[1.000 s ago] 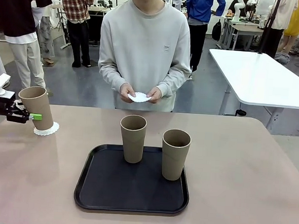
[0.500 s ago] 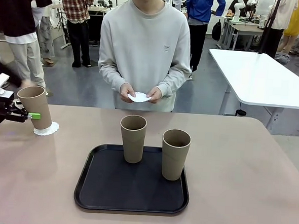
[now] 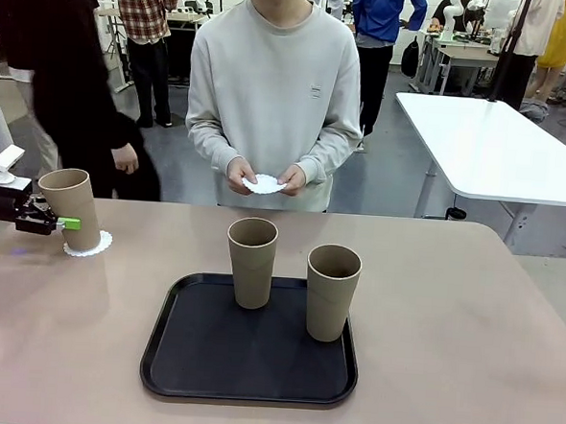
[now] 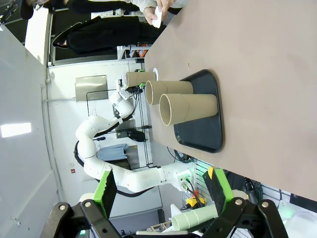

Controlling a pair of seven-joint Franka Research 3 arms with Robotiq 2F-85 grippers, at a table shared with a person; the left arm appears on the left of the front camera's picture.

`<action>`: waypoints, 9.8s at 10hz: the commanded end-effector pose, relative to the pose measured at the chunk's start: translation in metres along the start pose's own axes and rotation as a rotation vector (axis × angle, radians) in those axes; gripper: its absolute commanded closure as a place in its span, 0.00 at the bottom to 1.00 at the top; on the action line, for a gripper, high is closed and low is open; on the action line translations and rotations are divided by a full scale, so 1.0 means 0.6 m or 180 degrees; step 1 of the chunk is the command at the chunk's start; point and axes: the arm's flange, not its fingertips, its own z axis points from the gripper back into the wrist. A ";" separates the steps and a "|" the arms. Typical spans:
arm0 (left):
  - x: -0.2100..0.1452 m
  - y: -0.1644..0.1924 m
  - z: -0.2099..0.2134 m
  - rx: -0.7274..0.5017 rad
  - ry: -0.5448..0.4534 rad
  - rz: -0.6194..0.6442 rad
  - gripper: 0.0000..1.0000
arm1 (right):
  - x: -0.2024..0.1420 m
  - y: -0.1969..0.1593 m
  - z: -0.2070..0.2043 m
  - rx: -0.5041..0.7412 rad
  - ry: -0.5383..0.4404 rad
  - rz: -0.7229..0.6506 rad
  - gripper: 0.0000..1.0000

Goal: Place coasters on the table and set cups on them.
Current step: Pick up one Reusable plastic cup and place it on a coaster set by the human, then take one Reusable plastic cup from the Flat Tray and place it on a coaster set by the human.

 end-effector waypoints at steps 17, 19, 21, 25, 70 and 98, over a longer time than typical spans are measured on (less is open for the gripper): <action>-0.031 0.024 -0.003 -0.0342 0.0275 0.0204 0.00 | 0.004 0.002 0.000 0.0092 -0.0021 0.0054 0.00; -0.029 0.019 0.006 -0.0424 0.0378 0.0131 0.00 | 0.004 0.002 0.000 0.0092 -0.0021 0.0054 0.00; -0.026 0.018 0.022 -0.0467 0.0452 0.0127 0.00 | 0.004 0.002 0.000 0.0092 -0.0021 0.0054 0.00; -0.026 0.022 0.048 -0.0401 0.0607 0.0134 0.00 | 0.004 0.002 0.000 0.0092 -0.0021 0.0054 0.00; 0.429 -0.448 -0.027 0.2488 0.3108 0.2490 0.00 | 0.004 0.002 0.000 0.0092 -0.0021 0.0054 0.00; 0.233 -0.335 0.317 -0.0282 -0.0053 0.4435 0.00 | 0.004 0.002 0.000 0.0092 -0.0021 0.0054 0.00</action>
